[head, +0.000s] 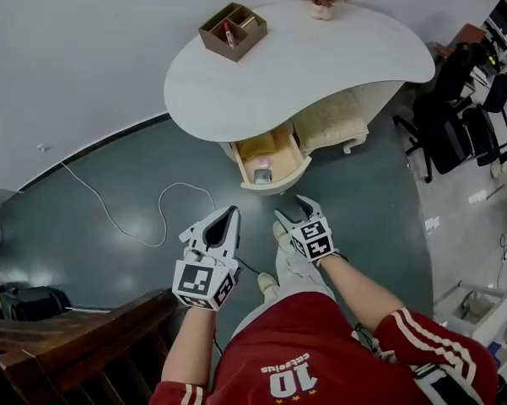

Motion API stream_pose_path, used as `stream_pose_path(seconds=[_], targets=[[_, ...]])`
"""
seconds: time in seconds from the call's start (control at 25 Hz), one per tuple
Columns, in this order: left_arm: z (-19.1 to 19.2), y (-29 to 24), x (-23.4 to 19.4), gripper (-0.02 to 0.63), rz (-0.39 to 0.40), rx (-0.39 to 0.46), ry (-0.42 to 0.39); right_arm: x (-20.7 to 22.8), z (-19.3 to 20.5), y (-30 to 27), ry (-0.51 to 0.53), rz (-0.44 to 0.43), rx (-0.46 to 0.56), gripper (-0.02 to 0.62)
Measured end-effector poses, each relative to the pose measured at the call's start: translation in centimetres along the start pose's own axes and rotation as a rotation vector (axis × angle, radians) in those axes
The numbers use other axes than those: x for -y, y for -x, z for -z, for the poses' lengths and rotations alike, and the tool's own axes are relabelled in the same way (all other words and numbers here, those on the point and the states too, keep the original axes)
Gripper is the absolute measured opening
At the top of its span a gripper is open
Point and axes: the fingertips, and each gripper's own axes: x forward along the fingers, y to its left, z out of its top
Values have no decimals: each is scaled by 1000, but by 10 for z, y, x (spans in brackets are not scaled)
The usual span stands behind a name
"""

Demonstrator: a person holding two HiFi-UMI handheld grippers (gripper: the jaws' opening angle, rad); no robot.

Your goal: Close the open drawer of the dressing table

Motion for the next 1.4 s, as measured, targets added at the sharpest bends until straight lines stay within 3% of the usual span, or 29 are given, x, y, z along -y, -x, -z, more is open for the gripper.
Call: stream_pose_path(seconds=[0.56,0.92,0.96,1.0,1.04,1.4], targets=[[48,-55,-28,3,-44,-114,-32,45,74,-88,-114,8,-126,238],[57,-63,-36,3,-55,-130,-15,59,110,-122,-145,39,-206,227],[56,-64,-37,3,-56,-129,-12,61,112,-124,-145,47,-209,222],[56,-64,-38,3,-57,-128,-9,63,112,-124,-146,55,-209,138],[57,-64,-39,3,-58,-130,-8,65,111,-124,-149,60,-213,102],[57,-64,-42,3,-66,-131,-3,65,109,-125,-125,61,-239,89]])
